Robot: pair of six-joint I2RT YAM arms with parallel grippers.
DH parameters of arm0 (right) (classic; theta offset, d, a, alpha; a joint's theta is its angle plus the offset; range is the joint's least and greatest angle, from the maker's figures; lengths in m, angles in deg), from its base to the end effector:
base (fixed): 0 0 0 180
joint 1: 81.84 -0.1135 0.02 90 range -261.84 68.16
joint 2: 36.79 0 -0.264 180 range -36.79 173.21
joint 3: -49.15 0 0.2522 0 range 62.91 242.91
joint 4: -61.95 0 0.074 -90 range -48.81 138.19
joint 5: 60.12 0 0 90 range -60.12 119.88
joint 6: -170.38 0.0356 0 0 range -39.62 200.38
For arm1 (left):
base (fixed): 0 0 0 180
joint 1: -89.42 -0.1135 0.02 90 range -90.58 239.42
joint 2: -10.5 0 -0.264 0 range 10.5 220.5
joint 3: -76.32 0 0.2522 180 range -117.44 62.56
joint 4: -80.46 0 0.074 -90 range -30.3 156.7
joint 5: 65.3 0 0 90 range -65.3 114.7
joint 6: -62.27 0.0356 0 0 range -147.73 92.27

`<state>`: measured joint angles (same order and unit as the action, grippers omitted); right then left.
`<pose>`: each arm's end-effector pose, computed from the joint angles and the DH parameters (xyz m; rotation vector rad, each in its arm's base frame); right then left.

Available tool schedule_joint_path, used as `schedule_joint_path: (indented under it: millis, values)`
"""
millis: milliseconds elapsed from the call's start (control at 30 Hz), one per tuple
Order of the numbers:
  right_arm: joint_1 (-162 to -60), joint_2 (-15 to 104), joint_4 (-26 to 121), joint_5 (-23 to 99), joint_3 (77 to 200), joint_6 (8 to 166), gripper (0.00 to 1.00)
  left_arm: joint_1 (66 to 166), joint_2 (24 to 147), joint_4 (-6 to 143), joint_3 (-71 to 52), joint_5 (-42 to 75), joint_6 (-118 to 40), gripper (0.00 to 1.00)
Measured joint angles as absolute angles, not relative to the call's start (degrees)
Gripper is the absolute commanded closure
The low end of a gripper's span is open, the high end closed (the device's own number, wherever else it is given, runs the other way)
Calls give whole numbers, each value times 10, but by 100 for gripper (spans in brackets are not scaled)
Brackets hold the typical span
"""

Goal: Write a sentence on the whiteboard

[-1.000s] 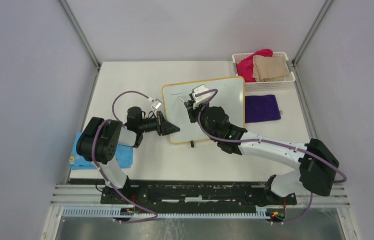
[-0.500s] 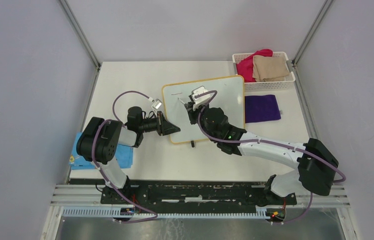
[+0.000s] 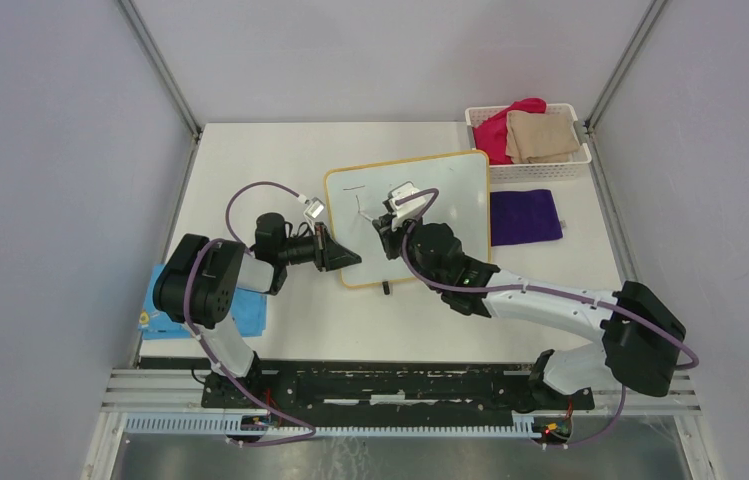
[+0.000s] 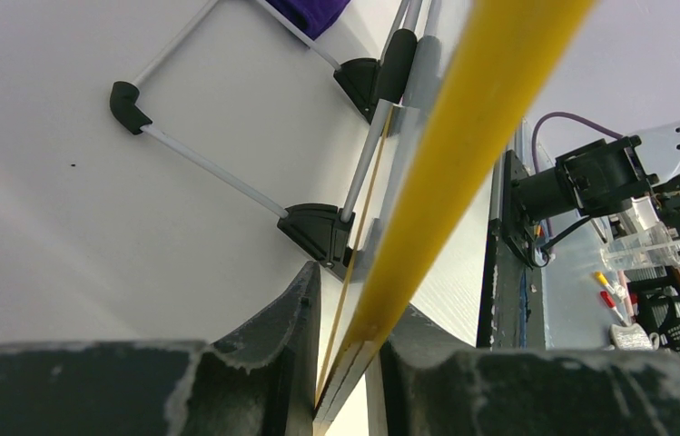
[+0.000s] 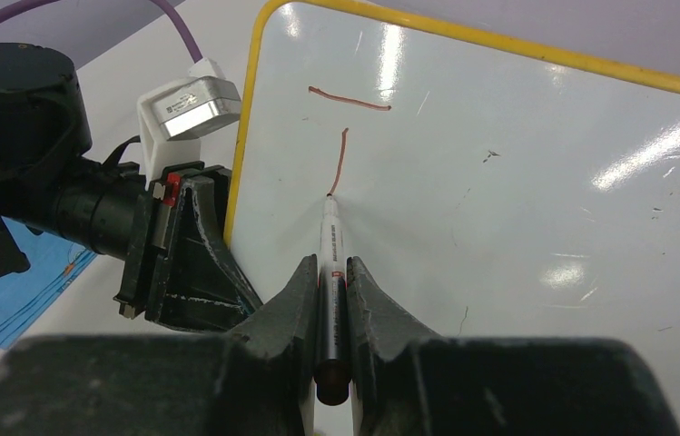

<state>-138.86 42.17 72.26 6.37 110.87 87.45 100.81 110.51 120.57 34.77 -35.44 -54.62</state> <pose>0.1840 0.2575 0.2850 -0.4280 1.6512 0.4925 0.2732 -0.0865 0.1297 0.5088 1.9077 -1.4276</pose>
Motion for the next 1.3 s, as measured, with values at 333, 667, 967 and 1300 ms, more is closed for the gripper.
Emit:
schedule_joint_path:
  millis: [333,667,967,1300]
  values:
    - [-1387,386,689,71,1109,878,100,1011,1103,1199,347,-355,-544,98]
    - [-1367,340,700,44,1100,849,100,1011,1102,1190,344,-357,-531,98]
    - [-1365,343,710,62,1081,828,100,1011,1102,1190,344,-357,-530,98]
    - [-1365,368,716,78,1089,829,100,1011,1102,1188,344,-357,-530,98]
